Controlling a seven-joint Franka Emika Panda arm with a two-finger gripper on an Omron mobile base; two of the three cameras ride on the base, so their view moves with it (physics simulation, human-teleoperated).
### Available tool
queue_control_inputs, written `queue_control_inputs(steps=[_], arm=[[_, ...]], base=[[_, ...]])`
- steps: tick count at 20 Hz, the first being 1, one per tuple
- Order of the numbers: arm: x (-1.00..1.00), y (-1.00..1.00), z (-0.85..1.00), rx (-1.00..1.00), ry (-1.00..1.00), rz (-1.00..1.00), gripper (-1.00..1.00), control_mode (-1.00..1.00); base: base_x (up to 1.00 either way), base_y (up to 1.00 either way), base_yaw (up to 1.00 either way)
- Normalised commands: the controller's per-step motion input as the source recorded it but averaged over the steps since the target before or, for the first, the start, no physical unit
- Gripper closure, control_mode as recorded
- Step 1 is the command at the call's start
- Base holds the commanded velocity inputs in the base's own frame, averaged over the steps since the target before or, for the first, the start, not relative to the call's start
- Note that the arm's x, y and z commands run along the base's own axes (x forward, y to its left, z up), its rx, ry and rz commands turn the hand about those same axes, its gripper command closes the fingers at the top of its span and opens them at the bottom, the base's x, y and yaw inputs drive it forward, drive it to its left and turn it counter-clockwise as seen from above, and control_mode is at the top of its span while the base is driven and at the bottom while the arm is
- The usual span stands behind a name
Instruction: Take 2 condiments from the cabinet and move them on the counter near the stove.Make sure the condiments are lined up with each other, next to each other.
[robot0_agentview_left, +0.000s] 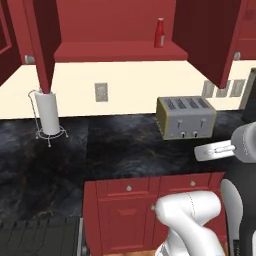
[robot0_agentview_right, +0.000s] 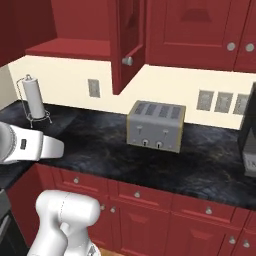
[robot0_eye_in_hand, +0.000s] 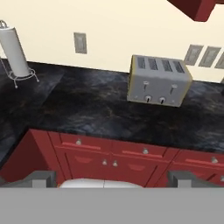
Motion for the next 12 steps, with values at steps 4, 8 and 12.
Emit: queue_control_inputs(steps=[4, 8, 12], arm=[[0.0, 0.0, 0.0, 0.0, 0.0, 0.0, -1.0, 1.0], [0.0, 0.0, 0.0, 0.0, 0.0, 0.0, -1.0, 1.0], [0.0, 0.0, 0.0, 0.0, 0.0, 0.0, -1.0, 1.0]], base=[[0.52, 0.36, -0.2], [0.49, 0.56, -0.14], [0.53, 0.38, -0.11]])
